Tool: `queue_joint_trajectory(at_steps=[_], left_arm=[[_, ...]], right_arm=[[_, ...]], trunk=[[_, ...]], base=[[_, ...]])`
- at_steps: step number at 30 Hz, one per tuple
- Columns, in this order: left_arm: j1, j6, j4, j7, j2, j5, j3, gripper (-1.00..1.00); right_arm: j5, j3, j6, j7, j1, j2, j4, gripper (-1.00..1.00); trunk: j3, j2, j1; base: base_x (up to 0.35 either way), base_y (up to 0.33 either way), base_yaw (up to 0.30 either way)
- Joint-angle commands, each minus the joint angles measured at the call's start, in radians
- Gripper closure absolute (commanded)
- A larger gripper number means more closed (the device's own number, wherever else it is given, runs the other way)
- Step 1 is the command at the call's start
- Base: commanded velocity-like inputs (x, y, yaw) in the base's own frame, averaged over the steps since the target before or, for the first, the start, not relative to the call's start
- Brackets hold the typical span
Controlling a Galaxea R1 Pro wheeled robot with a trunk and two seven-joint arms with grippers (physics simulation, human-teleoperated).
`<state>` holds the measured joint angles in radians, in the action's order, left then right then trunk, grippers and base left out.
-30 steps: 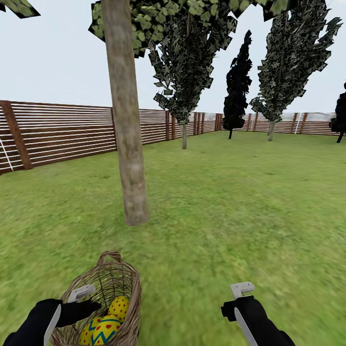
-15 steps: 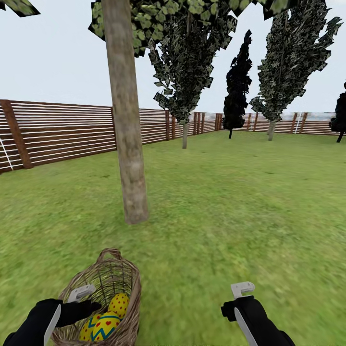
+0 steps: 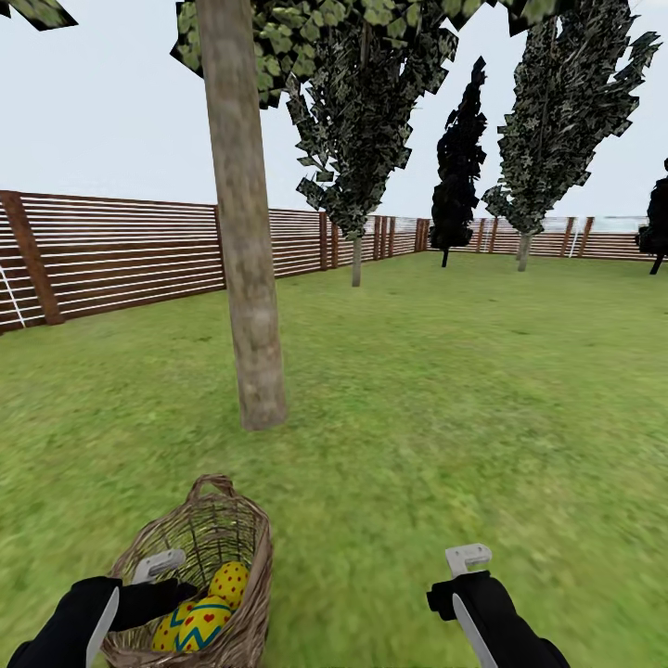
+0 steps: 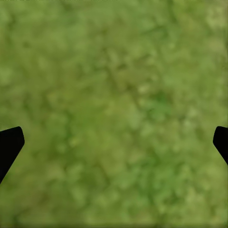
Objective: Take the three Easter eggs out of the wicker basket on the lawn in the garden, then place them on the lawn next to a single tree (choose any tree) so that all three eggs are next to the same tree and none are left in the basket.
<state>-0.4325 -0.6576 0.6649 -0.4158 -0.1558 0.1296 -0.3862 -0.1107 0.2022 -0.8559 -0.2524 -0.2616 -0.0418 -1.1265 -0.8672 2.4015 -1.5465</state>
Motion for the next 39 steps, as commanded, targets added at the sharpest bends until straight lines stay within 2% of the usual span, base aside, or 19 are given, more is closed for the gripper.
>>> queue_joint_trajectory(at_steps=[1,9,20,34,39], left_arm=[[-0.001,-0.003,0.002,-0.009,0.001,0.010,-0.005,-1.00],[-0.001,-0.002,0.001,-0.008,0.002,0.010,-0.005,-1.00],[-0.001,-0.004,0.001,-0.009,0.002,0.010,-0.005,-1.00],[-0.001,-0.005,0.002,-0.009,0.001,0.010,-0.006,-1.00],[0.000,-0.005,0.002,-0.009,0.001,0.010,-0.006,-1.00]], right_arm=[[-0.010,0.003,-0.003,-0.010,-0.001,-0.001,-0.001,-1.00],[-0.010,0.003,-0.003,-0.010,-0.001,-0.001,-0.001,-1.00],[-0.010,0.004,-0.003,-0.010,-0.001,-0.001,-0.001,-1.00],[-0.010,0.006,-0.002,-0.010,-0.001,-0.001,-0.001,-1.00],[-0.010,0.005,-0.002,-0.010,-0.001,-0.001,-0.001,-1.00]], trunk=[[-0.001,0.000,0.000],[-0.001,0.000,0.000],[-0.001,0.000,0.000],[-0.045,0.098,-0.053],[-0.064,0.100,-0.056]], base=[[0.000,0.000,0.000],[0.172,0.000,0.000],[0.015,0.000,0.000],[0.000,0.000,0.000],[0.000,0.000,0.000]])
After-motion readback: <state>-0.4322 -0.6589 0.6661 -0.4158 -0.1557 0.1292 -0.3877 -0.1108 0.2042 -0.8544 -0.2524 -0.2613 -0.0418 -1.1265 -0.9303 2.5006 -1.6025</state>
